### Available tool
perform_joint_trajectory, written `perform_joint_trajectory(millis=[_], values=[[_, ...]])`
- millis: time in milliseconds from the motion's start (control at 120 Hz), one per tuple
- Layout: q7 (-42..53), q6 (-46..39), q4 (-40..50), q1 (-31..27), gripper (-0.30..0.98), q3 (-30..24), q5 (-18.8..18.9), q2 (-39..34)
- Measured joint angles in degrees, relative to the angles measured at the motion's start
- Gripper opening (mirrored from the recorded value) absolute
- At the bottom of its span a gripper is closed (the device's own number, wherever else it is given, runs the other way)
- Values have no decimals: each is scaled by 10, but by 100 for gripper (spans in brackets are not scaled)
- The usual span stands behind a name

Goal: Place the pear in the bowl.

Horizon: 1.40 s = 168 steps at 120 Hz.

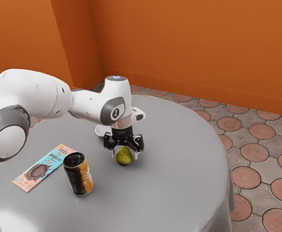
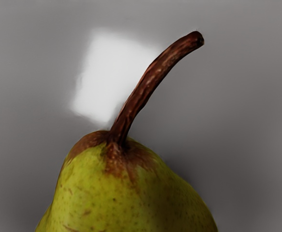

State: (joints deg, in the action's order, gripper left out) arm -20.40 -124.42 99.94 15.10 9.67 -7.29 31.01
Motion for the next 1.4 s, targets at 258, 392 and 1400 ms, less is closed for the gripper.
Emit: perform_joint_trajectory(millis=[258, 392, 1400], values=[[23, -28, 15, 0, 69, 5, -1, 0], [32, -33, 31, 0, 69, 5, -2, -10], [94, -55, 33, -1, 48, 16, -59, 4]])
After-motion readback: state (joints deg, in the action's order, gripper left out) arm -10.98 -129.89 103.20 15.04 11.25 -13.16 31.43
